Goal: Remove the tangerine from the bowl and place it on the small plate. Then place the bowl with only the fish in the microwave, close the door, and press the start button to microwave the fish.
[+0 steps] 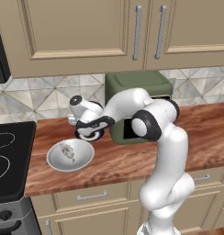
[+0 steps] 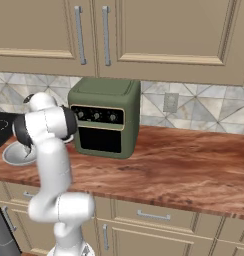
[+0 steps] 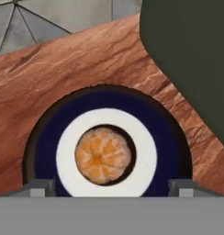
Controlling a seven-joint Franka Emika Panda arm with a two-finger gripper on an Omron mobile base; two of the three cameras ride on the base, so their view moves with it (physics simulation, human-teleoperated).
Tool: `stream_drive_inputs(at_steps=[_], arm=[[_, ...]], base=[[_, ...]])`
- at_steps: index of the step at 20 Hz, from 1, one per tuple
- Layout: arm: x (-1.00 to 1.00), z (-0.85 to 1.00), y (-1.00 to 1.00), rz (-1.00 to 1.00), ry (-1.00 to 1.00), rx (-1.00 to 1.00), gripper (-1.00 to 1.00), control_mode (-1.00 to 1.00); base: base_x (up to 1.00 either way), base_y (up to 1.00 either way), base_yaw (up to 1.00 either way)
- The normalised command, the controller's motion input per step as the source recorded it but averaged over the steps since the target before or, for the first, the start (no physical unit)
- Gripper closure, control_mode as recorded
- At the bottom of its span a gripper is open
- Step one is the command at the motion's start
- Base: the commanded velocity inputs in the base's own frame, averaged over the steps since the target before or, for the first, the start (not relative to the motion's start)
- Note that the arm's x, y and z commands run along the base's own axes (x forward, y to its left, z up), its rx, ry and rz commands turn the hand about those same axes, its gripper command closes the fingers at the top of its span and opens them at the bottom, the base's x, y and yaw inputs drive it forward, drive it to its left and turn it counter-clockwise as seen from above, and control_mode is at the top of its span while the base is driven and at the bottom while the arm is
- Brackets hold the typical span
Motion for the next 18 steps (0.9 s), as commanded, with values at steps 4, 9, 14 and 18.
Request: stream_drive_inputs(at_steps=[4, 9, 14, 18], arm=[[-0.83, 0.54, -0.19, 0.0, -0.24, 0.0, -1.0, -1.0], [-1.0, 0.49, -0.51, 0.01, -0.14, 0.15, -1.0, -1.0], [-1.0, 0.51, -0.31, 0.09, 0.01, 0.17, -1.0, -1.0], [-0.75, 0.51, -0.05, 0.15, 0.07, 0.11, -1.0, -1.0]], base=[[0.0, 0.0, 0.0], [0.0, 0.0, 0.0], [0.0, 0.0, 0.0], [0.0, 0.0, 0.0]])
